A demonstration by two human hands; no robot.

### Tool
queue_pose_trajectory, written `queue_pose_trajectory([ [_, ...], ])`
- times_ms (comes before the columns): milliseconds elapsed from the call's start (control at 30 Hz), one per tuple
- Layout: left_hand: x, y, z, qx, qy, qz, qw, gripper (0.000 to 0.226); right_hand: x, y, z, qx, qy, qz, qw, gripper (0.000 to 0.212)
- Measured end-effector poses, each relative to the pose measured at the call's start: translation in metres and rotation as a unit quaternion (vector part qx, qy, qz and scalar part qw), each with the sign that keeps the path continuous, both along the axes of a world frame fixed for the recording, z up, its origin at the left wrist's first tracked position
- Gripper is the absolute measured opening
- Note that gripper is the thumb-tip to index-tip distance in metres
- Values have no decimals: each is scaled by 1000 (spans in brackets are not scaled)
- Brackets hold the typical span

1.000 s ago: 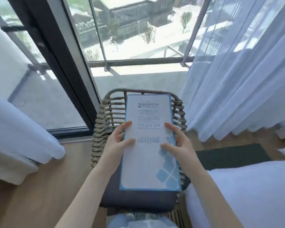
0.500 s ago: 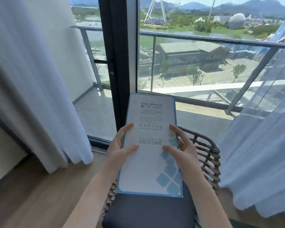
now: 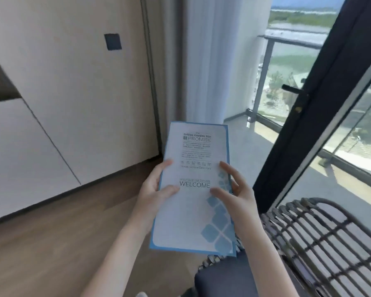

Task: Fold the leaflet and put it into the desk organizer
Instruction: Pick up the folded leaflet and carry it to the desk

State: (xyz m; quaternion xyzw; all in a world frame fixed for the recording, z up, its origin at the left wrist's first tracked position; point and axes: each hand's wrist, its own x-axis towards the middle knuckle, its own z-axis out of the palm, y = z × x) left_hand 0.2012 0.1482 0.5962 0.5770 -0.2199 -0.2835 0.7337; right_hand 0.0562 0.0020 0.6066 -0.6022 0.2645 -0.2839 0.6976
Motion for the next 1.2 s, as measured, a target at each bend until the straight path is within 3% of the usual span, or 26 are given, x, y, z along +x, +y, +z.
queue_pose_trajectory([
  [367,198,137,-14,7,-11,185,983,64,258,98,-15,-23,17,159,987,65],
  [567,288,219,-11,8,-21,291,957,64,390,166,-9,-38,14,265,963,64],
  [900,395,317,-40,34,13,462,886,64,569,261,-33,-37,38,439,897,63],
  [1200,555,365,-44,21,22,607,794,62,792,335,-40,-40,43,568,821,64],
])
